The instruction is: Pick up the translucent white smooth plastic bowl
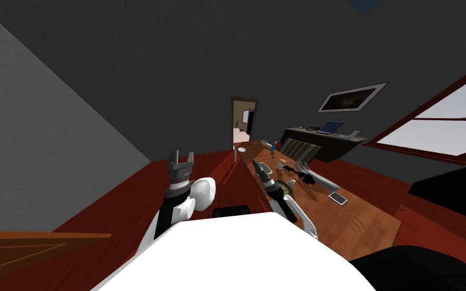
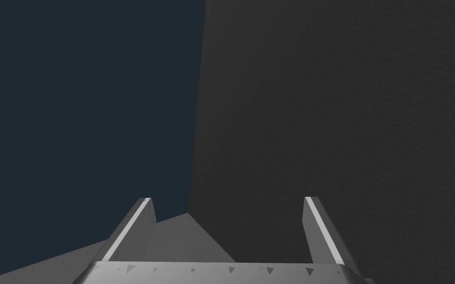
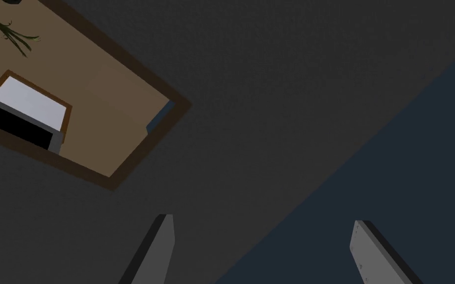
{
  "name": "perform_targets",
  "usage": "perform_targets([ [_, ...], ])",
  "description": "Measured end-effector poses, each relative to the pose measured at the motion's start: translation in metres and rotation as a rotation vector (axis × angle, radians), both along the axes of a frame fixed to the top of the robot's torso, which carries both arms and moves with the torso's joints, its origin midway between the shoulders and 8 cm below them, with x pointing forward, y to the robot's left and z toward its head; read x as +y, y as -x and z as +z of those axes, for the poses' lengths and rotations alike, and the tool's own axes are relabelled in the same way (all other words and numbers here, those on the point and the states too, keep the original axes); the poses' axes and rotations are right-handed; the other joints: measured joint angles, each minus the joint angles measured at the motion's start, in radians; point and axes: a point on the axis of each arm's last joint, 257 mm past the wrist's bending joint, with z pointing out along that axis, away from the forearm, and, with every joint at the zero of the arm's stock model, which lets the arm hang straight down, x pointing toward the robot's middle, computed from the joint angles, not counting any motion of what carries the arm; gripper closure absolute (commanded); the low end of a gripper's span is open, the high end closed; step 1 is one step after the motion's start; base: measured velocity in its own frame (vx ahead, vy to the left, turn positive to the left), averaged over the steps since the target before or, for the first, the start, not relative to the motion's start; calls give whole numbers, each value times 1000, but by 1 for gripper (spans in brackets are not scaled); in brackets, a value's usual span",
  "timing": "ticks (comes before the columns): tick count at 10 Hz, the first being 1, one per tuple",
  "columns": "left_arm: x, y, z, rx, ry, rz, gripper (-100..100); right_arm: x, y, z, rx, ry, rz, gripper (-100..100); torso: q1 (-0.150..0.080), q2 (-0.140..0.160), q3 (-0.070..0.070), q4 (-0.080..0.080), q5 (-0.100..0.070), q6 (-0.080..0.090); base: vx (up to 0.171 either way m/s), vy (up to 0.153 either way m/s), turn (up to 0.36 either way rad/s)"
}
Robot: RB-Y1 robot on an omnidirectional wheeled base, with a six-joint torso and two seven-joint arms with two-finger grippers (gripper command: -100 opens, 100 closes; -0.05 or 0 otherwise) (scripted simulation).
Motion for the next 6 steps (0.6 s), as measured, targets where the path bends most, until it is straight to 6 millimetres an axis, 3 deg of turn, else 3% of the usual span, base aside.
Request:
perform_targets([
  [6,0,0,0,0,0,0,0,16,-5,-52,42,300,69,-100,0,0,0,0,0,0,-19,14,-26],
])
